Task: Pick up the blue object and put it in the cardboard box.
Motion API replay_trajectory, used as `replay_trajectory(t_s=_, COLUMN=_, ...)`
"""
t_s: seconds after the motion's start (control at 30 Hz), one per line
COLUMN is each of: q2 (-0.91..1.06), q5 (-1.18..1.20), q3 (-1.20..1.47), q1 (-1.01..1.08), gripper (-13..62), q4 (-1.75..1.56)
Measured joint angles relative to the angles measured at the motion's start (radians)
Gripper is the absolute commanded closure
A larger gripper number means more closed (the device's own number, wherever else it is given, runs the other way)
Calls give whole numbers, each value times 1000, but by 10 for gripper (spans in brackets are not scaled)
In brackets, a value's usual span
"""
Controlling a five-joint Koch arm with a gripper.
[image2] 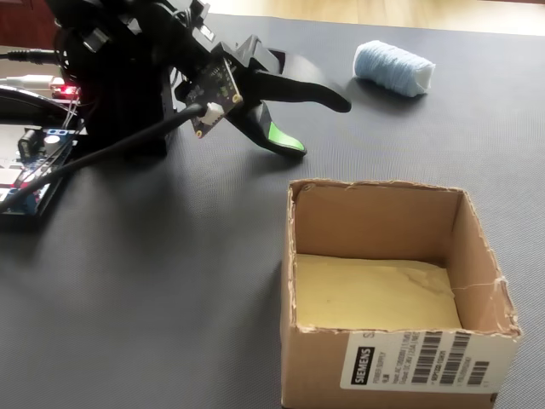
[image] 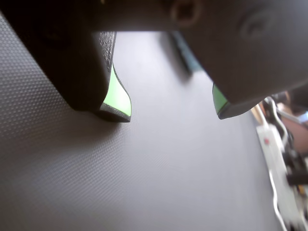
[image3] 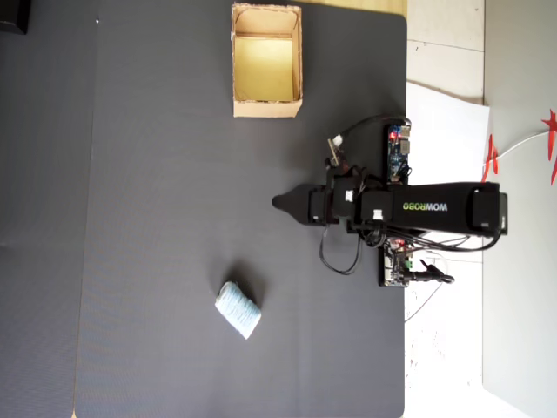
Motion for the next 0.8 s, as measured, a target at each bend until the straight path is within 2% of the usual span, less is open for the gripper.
replay_trajectory(t_s=0.8, q2=0, q5=166, q3=0, q1=-417, gripper=156, q4=-11)
